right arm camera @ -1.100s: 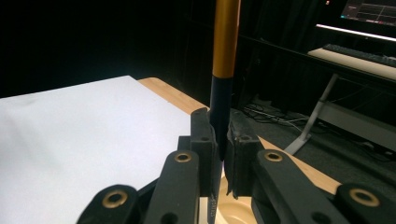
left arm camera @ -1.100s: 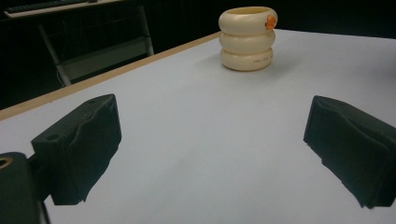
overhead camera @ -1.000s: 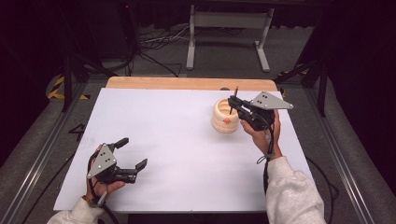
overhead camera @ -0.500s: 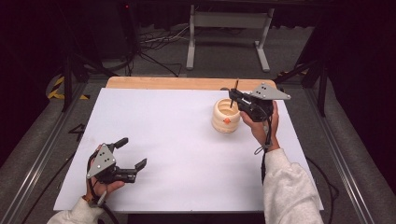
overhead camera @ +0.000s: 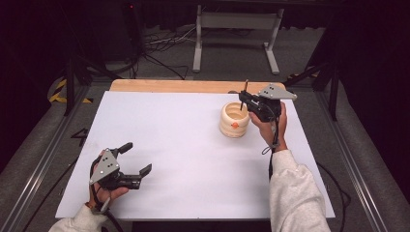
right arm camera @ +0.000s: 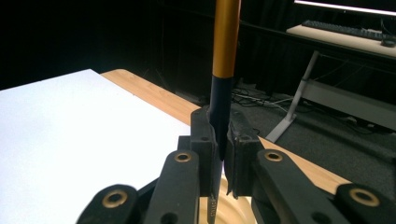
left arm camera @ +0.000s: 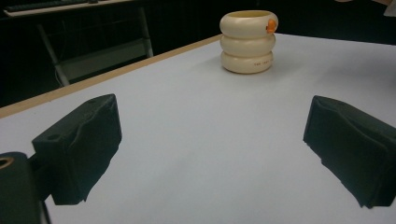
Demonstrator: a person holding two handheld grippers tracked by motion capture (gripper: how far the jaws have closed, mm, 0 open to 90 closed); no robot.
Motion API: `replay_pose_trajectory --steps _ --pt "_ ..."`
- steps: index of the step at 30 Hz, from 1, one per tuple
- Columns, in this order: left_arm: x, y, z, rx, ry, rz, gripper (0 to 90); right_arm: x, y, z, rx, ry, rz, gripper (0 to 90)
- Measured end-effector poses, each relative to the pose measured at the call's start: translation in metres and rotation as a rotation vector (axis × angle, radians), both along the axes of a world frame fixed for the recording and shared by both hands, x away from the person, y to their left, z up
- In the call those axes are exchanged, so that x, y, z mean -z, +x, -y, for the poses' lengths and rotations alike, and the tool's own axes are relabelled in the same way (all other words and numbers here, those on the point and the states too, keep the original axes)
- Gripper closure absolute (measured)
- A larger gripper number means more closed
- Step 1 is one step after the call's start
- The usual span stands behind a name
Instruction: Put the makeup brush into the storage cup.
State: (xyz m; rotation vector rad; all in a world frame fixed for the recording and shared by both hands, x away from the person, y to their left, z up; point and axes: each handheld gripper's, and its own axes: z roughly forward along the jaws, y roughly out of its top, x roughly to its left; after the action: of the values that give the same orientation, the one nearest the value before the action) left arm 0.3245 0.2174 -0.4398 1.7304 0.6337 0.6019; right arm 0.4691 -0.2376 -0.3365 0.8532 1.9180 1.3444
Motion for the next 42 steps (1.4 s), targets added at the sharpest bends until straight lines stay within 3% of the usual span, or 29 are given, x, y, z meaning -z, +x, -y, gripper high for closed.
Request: replay_pose_trajectory --steps 2,19,42 --pt "0.0 0.0 0.0 -0.002 -0.005 0.003 5.2 0.006 0.003 0.0 0.007 0.014 -0.017 83.8" --pt "0.0 0.0 -0.001 0.008 -0.018 -0.005 5.9 0.037 0.009 -0.002 0.028 -0.016 -0.07 83.7" --pt "0.0 0.0 -0.001 0.001 -0.011 -0.005 6.2 0.053 0.005 -0.001 0.02 0.01 -0.093 83.6"
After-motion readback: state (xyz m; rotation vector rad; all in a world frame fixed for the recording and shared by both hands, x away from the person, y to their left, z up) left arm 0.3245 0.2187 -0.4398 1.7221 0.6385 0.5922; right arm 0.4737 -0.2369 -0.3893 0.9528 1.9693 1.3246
